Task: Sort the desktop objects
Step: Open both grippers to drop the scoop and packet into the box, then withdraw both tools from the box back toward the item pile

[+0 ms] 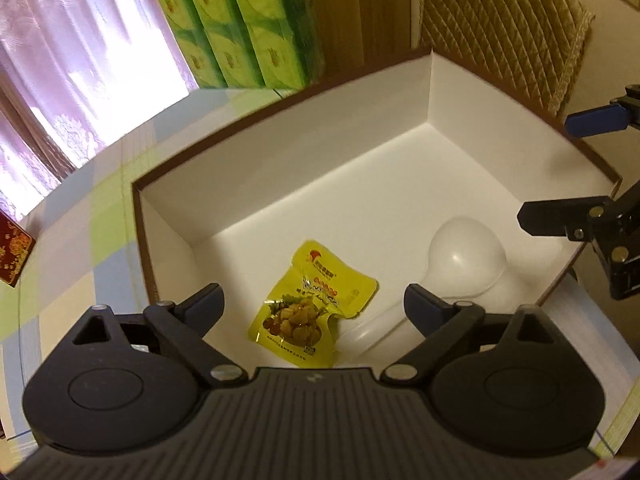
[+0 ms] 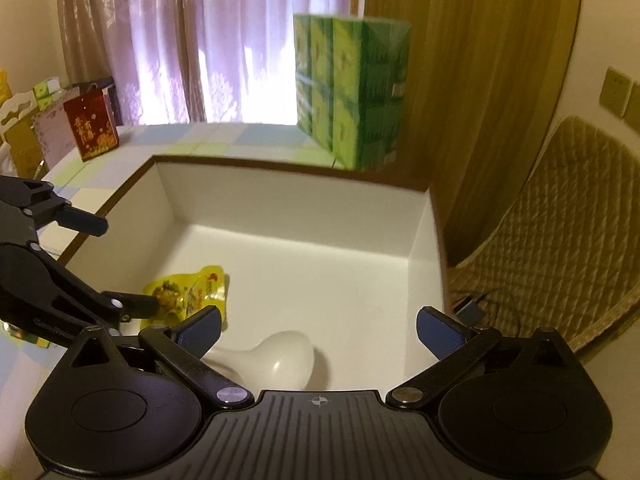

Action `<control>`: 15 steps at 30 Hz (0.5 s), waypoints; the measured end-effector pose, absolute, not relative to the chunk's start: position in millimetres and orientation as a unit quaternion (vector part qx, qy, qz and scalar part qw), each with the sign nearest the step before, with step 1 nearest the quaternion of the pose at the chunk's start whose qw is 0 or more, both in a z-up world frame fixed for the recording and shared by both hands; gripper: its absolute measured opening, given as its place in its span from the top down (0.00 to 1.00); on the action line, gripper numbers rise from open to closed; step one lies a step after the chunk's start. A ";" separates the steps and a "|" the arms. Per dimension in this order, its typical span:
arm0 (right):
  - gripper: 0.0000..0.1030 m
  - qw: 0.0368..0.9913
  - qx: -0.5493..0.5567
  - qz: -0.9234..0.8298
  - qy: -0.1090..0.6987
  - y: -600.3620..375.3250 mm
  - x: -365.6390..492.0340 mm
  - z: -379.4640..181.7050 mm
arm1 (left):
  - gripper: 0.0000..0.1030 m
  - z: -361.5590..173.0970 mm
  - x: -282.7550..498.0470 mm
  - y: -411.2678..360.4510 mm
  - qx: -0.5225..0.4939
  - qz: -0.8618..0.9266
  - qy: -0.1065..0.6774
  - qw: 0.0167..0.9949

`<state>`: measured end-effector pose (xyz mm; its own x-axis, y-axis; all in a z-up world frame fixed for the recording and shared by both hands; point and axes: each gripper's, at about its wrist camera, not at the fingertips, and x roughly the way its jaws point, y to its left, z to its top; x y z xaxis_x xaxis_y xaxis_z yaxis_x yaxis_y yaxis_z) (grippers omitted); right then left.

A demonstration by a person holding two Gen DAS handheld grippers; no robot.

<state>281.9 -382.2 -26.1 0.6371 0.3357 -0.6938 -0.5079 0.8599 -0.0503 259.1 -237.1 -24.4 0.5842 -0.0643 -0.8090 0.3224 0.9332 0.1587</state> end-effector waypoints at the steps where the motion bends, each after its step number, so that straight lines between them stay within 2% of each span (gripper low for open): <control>1: 0.02 0.898 -0.125 0.233 0.351 -382.2 279.9 -24.7 | 0.08 -21.0 257.4 -236.1 0.142 -0.109 0.439 0.880; 15: 0.02 0.903 -0.130 0.237 0.333 -382.5 252.0 -11.9 | 0.05 16.2 222.3 -225.1 0.108 -0.076 0.405 0.905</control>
